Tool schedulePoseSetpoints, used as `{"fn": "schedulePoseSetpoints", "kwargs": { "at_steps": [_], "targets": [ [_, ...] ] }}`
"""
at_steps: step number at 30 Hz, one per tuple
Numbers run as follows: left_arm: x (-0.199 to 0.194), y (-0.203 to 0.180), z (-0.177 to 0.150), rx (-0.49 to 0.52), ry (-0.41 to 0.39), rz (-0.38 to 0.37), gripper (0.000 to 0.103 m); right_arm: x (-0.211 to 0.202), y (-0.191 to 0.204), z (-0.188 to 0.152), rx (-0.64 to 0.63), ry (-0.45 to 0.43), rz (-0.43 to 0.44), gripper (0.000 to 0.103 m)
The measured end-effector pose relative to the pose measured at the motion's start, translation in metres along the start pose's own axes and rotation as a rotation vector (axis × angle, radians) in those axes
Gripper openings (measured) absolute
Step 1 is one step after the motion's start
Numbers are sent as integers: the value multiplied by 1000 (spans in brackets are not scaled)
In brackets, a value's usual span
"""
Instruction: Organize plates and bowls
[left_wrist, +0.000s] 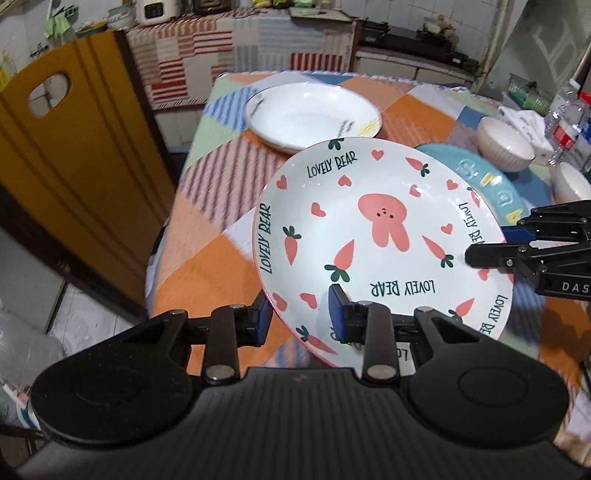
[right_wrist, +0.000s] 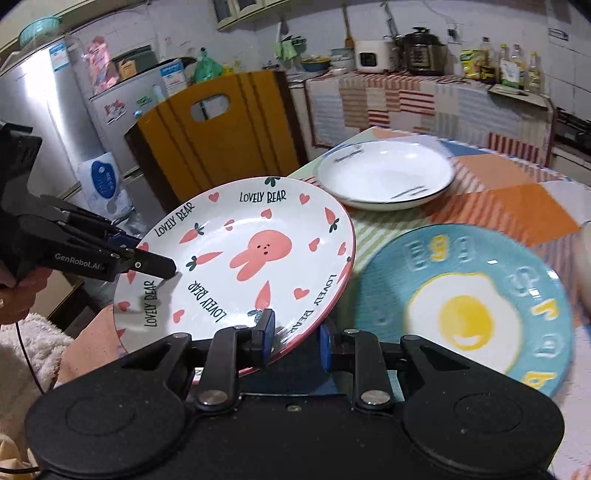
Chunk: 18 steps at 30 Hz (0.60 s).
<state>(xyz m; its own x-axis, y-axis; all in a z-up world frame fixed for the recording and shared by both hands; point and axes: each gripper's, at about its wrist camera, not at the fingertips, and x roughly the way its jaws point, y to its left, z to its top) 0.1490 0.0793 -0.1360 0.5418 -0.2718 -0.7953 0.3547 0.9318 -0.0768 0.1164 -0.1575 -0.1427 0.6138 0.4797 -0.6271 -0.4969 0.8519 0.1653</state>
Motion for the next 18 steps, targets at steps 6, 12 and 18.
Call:
{"fn": "schedulePoseSetpoints", "kwargs": {
  "at_steps": [6,12,18],
  "targets": [
    [20,-30,27,37,3,-54,31,-15,-36,6,29,-14,-45,29],
    [42,-54,49,52,25,-94,31,-21,-70,7,91,-19,-79,28],
    [64,-65,62,20,71,-154,31,-27,-92,-1,120,-16,-104,28]
  ]
}}
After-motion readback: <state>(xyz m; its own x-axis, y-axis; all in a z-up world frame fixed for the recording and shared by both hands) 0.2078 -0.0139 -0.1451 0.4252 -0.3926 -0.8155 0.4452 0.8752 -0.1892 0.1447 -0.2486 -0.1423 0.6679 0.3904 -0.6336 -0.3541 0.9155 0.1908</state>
